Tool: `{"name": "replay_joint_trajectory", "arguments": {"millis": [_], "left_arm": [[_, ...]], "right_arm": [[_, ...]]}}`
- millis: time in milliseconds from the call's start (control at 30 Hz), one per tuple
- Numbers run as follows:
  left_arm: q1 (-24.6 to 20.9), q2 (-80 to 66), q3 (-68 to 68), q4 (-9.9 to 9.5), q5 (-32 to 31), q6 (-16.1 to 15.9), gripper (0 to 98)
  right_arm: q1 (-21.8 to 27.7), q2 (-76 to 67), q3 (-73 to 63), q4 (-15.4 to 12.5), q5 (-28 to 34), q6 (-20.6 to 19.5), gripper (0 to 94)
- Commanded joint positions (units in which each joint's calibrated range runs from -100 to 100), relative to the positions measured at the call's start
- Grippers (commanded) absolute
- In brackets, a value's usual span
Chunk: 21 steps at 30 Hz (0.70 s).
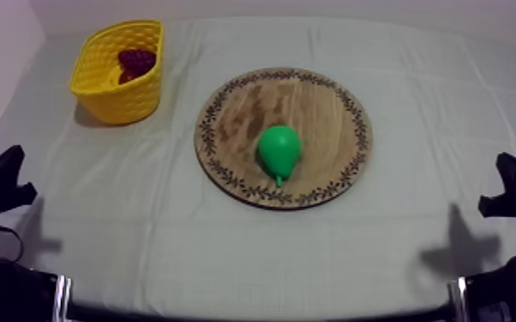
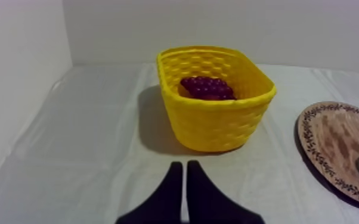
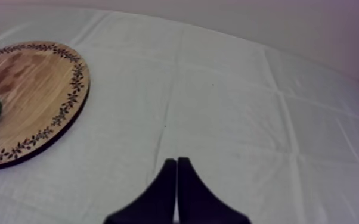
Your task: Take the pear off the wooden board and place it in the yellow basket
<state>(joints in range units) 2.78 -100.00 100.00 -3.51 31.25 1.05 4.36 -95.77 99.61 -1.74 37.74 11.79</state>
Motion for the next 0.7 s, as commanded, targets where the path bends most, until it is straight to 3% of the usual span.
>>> {"name": "replay_joint_trajectory", "arguments": {"millis": [0, 467, 667], "left_arm": [[0.01, 0.0, 0.0, 1.0, 1.49, -2.54, 0.0], [0.01, 0.0, -0.66, 0.78, 3.49, -2.35, 0.0], [-0.21, 0.62, -1.6, -0.95, 2.41, -0.88, 0.0]], "right_arm": [[0.0, 0.01, 0.05, 0.01, 0.0, 0.0, 0.5], [0.0, 0.01, 0.05, 0.01, 0.0, 0.0, 0.5], [0.0, 0.01, 0.05, 0.01, 0.0, 0.0, 0.5]]}}
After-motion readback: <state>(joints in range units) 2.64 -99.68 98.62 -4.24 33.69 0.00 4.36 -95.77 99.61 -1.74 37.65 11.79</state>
